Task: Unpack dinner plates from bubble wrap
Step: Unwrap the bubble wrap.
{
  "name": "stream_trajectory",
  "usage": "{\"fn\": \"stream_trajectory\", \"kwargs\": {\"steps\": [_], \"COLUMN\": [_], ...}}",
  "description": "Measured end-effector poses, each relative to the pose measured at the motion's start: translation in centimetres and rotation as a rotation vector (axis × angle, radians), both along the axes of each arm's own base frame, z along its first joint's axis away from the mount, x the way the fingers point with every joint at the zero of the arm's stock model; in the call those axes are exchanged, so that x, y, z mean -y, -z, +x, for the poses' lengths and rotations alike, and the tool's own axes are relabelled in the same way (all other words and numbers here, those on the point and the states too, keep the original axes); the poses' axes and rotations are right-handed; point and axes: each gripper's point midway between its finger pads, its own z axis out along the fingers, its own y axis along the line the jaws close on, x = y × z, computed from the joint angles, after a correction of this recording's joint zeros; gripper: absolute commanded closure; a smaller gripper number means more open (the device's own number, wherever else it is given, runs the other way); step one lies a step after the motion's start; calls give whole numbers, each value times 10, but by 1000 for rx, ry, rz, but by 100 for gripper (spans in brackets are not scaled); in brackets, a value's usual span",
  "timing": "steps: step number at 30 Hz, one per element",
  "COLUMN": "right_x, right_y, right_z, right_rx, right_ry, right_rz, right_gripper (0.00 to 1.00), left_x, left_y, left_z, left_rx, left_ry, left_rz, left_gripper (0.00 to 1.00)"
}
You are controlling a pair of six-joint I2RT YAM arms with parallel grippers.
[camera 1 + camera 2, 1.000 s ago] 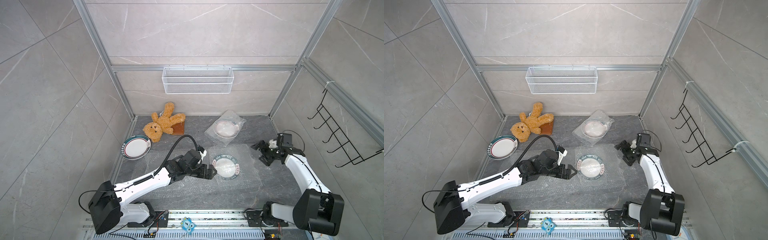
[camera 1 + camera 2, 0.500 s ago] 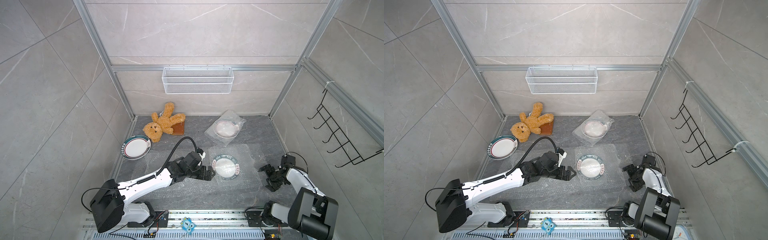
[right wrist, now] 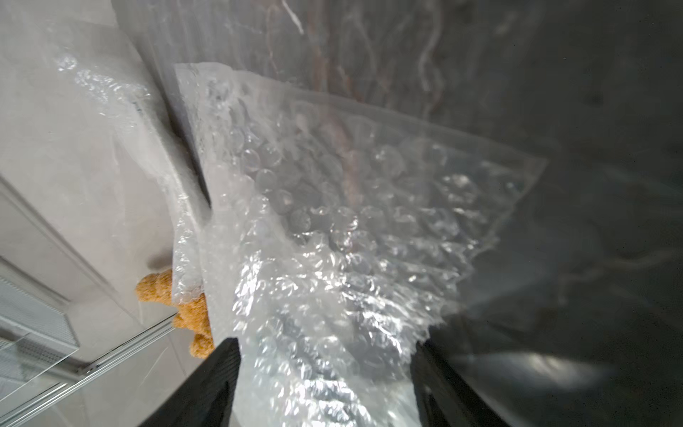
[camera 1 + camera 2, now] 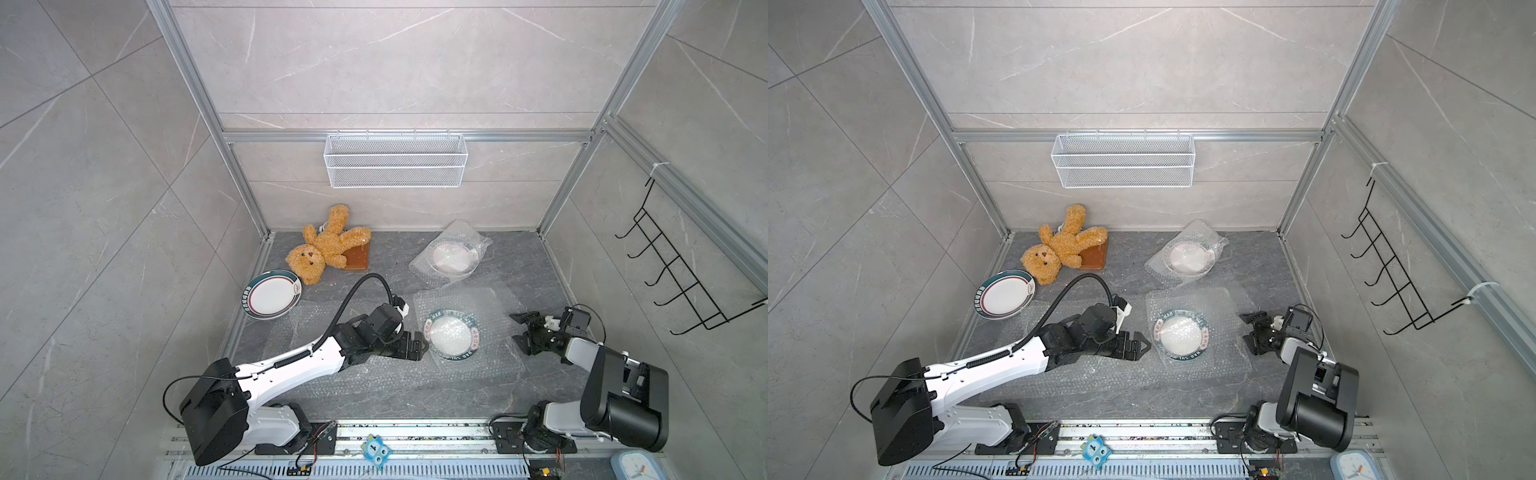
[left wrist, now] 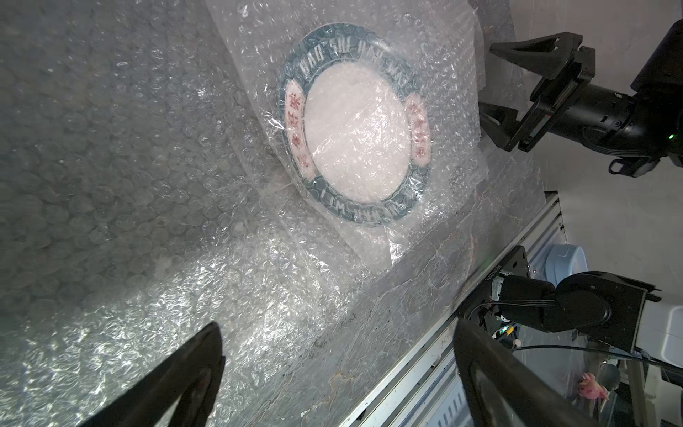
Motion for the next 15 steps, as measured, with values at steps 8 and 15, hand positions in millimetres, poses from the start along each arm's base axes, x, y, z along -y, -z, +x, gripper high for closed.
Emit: {"fn": "stream_trajectory", "kwargs": {"steps": [8,15], "right_x": [-1,-2], "right_y": [-5,-35], "right_z": [21,42], "right_rx": [105,235], "right_ry": [-20,-38], "right_rz": [47,62], "right_gripper": [27,17], "left_x": [-4,-6], "left_y": [-4,-4], "left_z": [5,8], "left_rx": [11,13], "left_ry": [-20,-35], "left_rz": [-6,-2], "left_gripper": [1,1]}}
